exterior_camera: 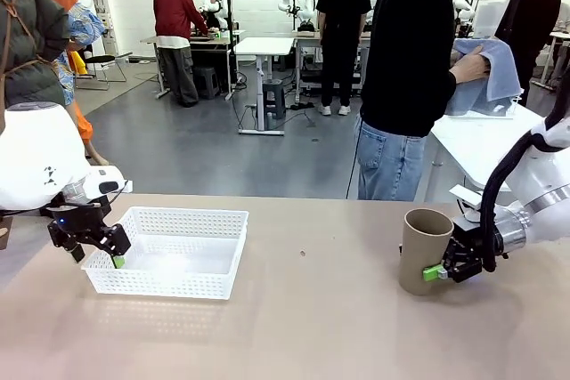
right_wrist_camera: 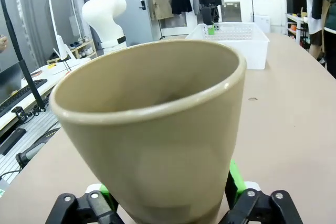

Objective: Clean and organize the cups into the basket.
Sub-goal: Pick up the Organizing basket and move it to the center of the table, then pick up the Reusable plastic cup from the right side of the table and place it inside the Organizing basket.

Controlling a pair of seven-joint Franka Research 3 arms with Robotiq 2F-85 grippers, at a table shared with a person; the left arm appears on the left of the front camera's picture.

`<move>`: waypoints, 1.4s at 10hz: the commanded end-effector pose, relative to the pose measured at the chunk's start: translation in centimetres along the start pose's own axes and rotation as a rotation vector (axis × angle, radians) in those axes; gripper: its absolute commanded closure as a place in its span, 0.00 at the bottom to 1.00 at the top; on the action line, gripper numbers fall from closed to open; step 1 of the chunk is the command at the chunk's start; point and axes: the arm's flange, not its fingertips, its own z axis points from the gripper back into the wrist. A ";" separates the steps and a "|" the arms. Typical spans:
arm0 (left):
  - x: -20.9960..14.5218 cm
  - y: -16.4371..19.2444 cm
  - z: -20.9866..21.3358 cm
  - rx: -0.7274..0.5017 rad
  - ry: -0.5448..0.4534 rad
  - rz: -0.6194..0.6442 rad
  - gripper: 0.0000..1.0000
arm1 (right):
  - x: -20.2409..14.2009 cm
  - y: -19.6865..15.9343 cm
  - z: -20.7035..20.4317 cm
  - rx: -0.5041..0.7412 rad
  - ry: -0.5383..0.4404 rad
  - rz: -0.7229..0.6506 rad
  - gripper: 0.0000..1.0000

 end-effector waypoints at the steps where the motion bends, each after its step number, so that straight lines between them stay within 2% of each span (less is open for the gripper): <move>1: 0.3 0.0 0.1 0.037 -0.024 -0.009 0.60 | -0.1 -0.2 -0.3 0.031 0.006 0.060 0.58; 2: 0.2 -0.1 0.3 0.035 -0.024 -0.015 0.60 | 0.1 -0.1 -0.1 0.019 -0.001 0.061 0.67; 3: 0.0 -0.1 0.3 0.039 -0.018 -0.024 1.00 | 0.0 0.0 0.0 0.013 -0.005 0.061 1.00; 4: -0.1 -0.2 0.4 0.039 -0.017 -0.017 0.64 | 0.0 0.1 0.1 0.012 -0.007 0.063 1.00; 5: -0.1 -0.2 0.5 0.037 -0.009 -0.013 1.00 | -0.1 0.1 0.1 0.010 -0.007 0.065 1.00; 6: -0.2 -0.3 0.6 0.034 0.002 -0.007 1.00 | -0.1 0.2 0.2 0.006 -0.009 0.070 0.77; 7: -0.3 -0.2 0.7 0.011 0.021 0.033 1.00 | 0.0 0.3 0.4 0.002 -0.013 0.076 0.77; 8: -0.4 -0.2 0.8 0.007 0.025 0.060 1.00 | 0.0 0.3 0.5 -0.001 -0.017 0.080 1.00; 9: -0.5 -0.1 0.8 0.002 0.021 0.072 1.00 | 0.0 0.3 0.5 -0.001 -0.021 0.084 0.77; 10: -0.6 -0.1 0.8 -0.006 0.020 0.079 1.00 | -0.1 0.3 0.6 0.000 -0.025 0.085 1.00; 12: -0.7 -0.1 0.8 -0.008 0.018 0.083 1.00 | 0.0 0.4 0.6 0.005 -0.026 0.096 1.00; 13: -0.6 -0.3 0.7 -0.002 0.016 0.087 1.00 | 0.2 0.5 0.7 -0.005 -0.027 0.106 0.77; 14: -0.5 -1.0 0.7 0.001 0.001 0.092 1.00 | 1.0 0.7 0.8 -0.056 -0.047 0.084 0.37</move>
